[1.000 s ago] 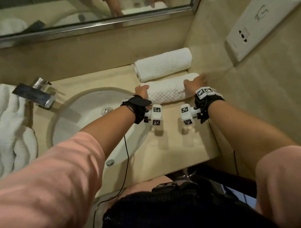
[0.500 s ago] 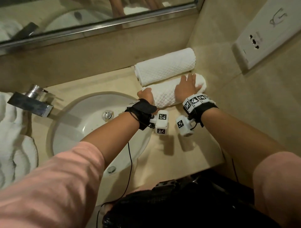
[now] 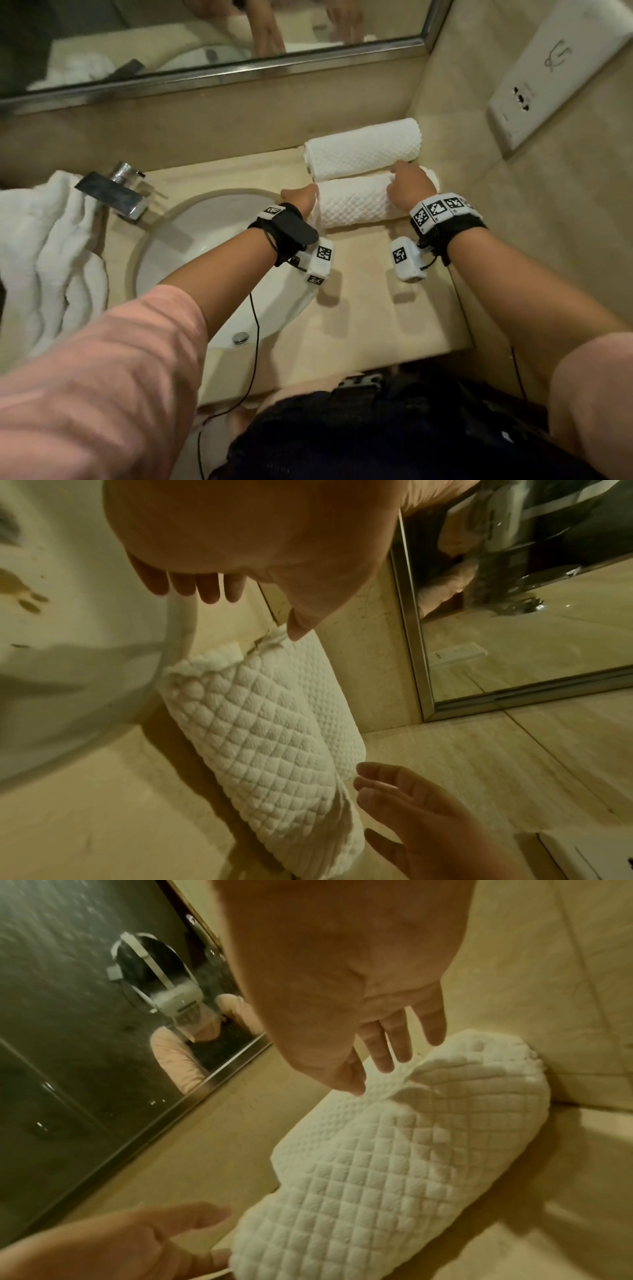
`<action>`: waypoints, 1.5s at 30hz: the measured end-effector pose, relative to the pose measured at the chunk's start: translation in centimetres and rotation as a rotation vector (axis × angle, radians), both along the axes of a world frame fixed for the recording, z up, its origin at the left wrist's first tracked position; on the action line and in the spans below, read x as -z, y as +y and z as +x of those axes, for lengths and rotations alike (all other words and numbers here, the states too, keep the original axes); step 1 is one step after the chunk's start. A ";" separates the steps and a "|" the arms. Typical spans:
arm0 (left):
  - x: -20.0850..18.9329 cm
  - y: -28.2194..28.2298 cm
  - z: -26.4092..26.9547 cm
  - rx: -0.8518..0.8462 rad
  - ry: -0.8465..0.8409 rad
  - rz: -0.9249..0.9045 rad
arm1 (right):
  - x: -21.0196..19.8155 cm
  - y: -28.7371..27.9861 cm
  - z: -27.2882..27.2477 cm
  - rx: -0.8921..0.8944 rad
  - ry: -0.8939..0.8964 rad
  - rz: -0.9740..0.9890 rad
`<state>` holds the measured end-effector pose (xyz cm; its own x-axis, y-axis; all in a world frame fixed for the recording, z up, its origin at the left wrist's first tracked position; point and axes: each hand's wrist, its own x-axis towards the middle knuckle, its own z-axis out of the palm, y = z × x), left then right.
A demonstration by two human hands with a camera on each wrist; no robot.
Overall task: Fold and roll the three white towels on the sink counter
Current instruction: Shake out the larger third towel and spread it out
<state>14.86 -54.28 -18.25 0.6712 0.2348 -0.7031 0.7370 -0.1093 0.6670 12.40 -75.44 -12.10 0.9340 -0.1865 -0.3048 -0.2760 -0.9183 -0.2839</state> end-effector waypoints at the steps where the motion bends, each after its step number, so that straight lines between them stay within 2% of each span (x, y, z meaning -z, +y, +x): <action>1: -0.4 0.6 -0.5 0.043 -0.001 0.005 | -0.3 0.2 -0.4 -0.014 -0.017 0.028; 4: -3.5 1.9 -3.7 0.102 -0.022 -0.048 | -0.5 0.9 -1.6 -0.079 -0.035 0.118; 10: -5.6 4.9 -9.6 -0.043 -0.042 -0.122 | -0.6 4.0 -4.5 -0.222 0.013 0.286; 15: -6.8 7.4 -15.2 -0.142 -0.069 -0.186 | -0.2 7.8 -6.8 -0.353 0.128 0.415; 20: -6.2 11.7 -18.6 -0.327 -0.108 -0.110 | -0.1 11.1 -8.4 -0.442 0.191 0.508; 25: -6.2 17.6 -20.7 -0.493 -0.127 -0.046 | -0.6 15.3 -9.5 -0.549 0.238 0.470; 29: -5.6 24.2 -21.3 -0.568 -0.135 0.005 | -1.3 20.6 -9.6 -0.595 0.247 0.443; 34: -5.3 32.9 -21.6 -0.590 -0.132 0.035 | -1.4 30.0 -10.3 -0.582 0.280 0.487; 39: -5.1 41.9 -21.8 -0.493 -0.101 0.168 | -0.4 40.1 -11.7 -0.531 0.385 0.533; 42: -3.5 46.3 -20.9 -0.479 -0.023 0.343 | -0.1 44.6 -12.0 -0.459 0.411 0.545; 43: -3.8 47.1 -21.0 -0.508 0.016 0.319 | -0.1 46.0 -12.0 -0.432 0.411 0.545; 45: -3.8 48.1 -21.7 -0.416 0.063 0.314 | 0.0 48.4 -11.8 -0.381 0.404 0.557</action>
<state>-6.80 -6.14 -14.46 0.4351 0.6783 -0.5921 0.7982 0.0136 0.6022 0.59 -27.02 -12.14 0.6996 0.4045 -0.5890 -0.1509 -0.7221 -0.6752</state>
